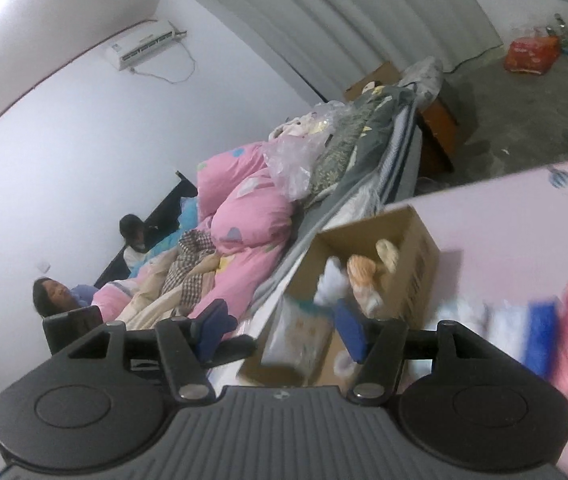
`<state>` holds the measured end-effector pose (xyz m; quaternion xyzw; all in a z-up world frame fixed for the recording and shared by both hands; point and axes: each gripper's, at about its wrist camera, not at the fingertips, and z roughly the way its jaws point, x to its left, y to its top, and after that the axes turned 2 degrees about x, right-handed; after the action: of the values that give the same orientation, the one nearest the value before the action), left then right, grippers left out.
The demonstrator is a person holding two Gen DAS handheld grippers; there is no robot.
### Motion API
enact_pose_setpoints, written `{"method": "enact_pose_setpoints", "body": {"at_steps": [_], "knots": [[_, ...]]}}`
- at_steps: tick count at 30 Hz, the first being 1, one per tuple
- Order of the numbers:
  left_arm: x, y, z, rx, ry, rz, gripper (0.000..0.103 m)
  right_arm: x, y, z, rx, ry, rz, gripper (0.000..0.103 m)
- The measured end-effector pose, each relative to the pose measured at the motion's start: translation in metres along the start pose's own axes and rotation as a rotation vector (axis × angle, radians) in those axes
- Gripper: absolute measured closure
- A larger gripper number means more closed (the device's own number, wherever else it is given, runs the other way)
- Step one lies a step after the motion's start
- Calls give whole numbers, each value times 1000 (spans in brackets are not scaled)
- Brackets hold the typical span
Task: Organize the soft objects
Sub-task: 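Grasp the pink plastic-wrapped roll with the right gripper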
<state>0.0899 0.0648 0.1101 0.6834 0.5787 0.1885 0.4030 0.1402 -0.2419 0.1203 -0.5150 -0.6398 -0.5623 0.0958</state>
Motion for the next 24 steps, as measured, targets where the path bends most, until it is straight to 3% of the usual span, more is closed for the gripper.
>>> {"method": "enact_pose_setpoints", "body": {"at_steps": [5, 10, 13, 16, 18, 24], "knots": [[-25, -37, -10, -13, -87, 1, 0, -26, -39, -52, -38, -22, 61, 34], [-43, -68, 4, 2, -91, -6, 0, -69, -61, -63, -51, -117, 142, 32], [-48, -83, 11, -9, -93, -19, 0, -95, -67, -55, -61, -237, 147, 32], [-58, -99, 21, -19, -45, 6, 1, -117, -68, -36, -62, -381, 113, 32], [-64, -107, 27, -17, -20, 25, 1, -135, -66, -18, -51, -466, 110, 38], [-72, -125, 35, -38, 4, 43, 1, -183, -60, 16, -6, -534, 148, 47]]}}
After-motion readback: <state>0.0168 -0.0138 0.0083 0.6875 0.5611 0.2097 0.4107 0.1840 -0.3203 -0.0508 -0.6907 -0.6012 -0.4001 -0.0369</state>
